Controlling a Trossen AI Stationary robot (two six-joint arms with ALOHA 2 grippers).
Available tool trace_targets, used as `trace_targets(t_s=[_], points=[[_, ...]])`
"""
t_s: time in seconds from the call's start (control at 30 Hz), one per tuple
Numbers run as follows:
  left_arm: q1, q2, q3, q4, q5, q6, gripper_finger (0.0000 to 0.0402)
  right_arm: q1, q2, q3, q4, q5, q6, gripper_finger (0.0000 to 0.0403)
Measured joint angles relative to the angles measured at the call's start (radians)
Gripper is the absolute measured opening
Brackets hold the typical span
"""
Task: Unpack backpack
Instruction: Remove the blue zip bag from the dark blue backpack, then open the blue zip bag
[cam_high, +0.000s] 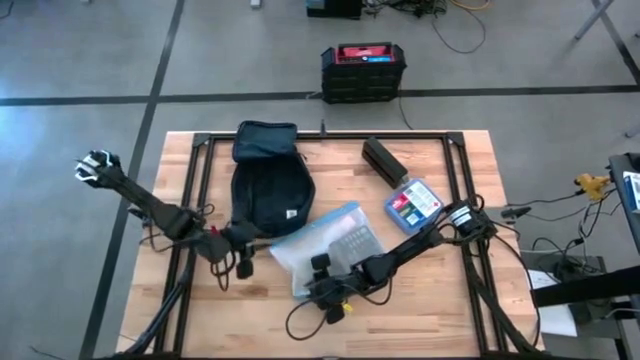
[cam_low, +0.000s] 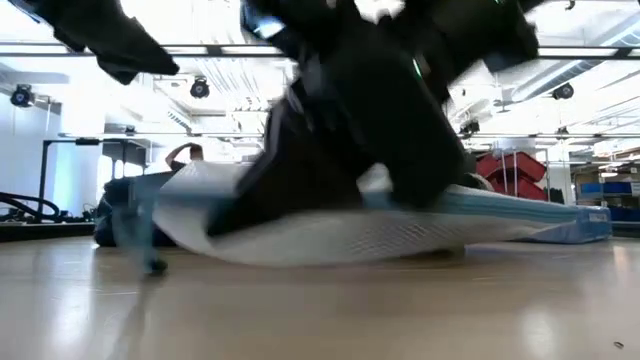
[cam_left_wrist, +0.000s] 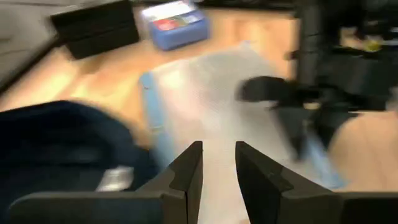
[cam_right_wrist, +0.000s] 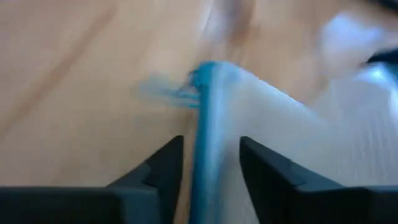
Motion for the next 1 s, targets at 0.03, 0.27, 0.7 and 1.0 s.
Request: trace_targets(t_s=[0.03,0.27,0.7,1.0], points=[[-0.014,0.023,-0.012,0.044,0.011,0.006,0.0080,0.001,-0.021,0.002,-0.011,0.003,-0.011,0.0161],[-0.090,0.308,-0.066,0.488,0.046,0.028,0.0080,0.042,-0.123,0.002,-0.146,0.019,0.020,0.0203],[-0.116,0.802,0.083,0.599,0.142,0.057,0.0080,0.125,-0.056,-0.013,-0.350,0.151,0.302,0.0194],[-0.147,0.838,0.242,0.400,0.309,-0.016,0.0080,0.140,-0.084,-0.009,-0.621,0.174,0.417,0.0190]])
